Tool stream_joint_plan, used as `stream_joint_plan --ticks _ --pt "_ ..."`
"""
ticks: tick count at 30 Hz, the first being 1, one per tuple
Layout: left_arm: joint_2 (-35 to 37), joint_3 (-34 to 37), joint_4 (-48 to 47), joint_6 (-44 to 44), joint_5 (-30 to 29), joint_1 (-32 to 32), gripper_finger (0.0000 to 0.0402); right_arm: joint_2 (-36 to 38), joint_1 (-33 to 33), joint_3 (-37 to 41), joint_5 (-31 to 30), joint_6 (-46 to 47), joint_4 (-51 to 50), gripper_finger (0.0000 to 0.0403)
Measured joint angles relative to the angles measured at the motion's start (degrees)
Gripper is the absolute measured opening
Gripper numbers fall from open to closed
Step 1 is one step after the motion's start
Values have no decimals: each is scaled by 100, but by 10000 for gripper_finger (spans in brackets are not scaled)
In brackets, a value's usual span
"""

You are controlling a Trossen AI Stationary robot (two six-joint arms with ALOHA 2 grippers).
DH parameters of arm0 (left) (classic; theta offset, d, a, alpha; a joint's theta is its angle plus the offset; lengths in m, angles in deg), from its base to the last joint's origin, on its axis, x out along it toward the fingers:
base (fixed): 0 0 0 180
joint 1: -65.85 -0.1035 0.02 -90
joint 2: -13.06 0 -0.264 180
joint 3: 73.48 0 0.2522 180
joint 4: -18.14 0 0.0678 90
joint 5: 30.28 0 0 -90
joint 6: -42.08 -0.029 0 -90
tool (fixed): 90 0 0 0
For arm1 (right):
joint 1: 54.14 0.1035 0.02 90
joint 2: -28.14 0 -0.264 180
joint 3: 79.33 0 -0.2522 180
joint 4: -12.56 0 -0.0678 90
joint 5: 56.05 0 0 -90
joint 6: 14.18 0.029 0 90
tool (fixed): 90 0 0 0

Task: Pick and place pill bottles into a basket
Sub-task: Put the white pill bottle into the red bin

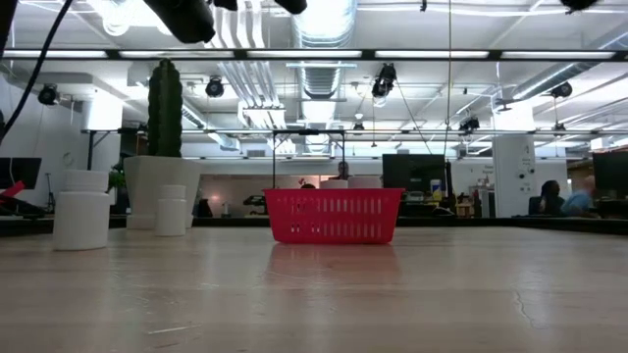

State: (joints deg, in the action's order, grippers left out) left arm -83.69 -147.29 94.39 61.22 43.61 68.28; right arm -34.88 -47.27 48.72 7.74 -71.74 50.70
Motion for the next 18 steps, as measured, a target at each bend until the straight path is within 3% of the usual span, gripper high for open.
stream_joint_plan --ticks 3,7,14,18 --pt "71 -187 -19 -14 149 -34 143 -674 -2 -591 -396 -611 634 9" --pt "230 -496 8 -53 500 -93 143 -1424 0 -1397 -353 -1020 1054 9" --pt "454 -708 5 63 828 -141 143 -2304 -2 -3023 -747 -1177 1085 9" --pt "671 -690 2 149 874 -140 143 -2544 -2 -3685 -782 -1651 449 9"
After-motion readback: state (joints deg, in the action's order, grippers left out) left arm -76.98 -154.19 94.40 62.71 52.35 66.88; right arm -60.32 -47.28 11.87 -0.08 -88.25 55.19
